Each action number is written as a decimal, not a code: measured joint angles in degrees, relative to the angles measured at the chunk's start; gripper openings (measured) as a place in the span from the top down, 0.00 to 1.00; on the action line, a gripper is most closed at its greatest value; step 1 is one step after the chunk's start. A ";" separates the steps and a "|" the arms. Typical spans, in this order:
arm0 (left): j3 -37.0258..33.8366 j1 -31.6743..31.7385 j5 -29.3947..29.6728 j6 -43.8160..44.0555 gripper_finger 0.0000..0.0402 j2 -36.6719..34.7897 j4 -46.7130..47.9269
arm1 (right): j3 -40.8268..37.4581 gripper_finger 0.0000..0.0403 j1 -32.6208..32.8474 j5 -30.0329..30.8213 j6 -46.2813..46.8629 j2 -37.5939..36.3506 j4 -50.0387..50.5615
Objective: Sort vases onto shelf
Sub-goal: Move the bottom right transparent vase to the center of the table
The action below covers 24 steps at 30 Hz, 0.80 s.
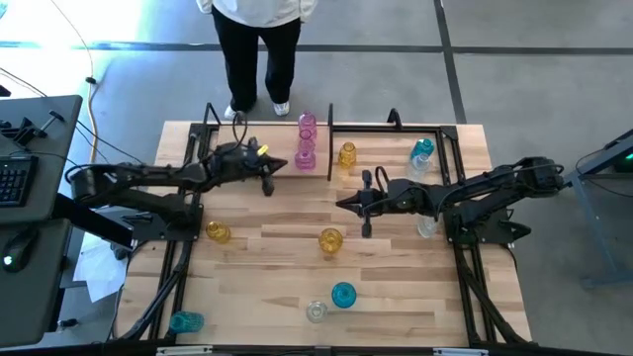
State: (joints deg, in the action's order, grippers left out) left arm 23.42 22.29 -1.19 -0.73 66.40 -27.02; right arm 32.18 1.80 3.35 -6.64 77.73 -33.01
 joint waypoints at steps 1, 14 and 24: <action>-0.44 -1.36 0.00 0.00 1.00 -0.93 0.21 | 0.00 1.00 0.00 -0.59 0.05 0.00 -0.23; -1.01 -15.44 0.07 3.16 1.00 1.28 -2.23 | 0.00 1.00 0.59 -1.70 2.22 -0.19 0.85; -0.99 -18.34 0.15 3.16 1.00 10.23 -13.57 | 10.45 1.00 2.46 6.05 8.65 -2.29 31.03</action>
State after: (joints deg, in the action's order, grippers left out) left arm 22.44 3.95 -1.04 2.42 76.63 -40.59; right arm 42.63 4.26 9.40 2.02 75.44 -1.98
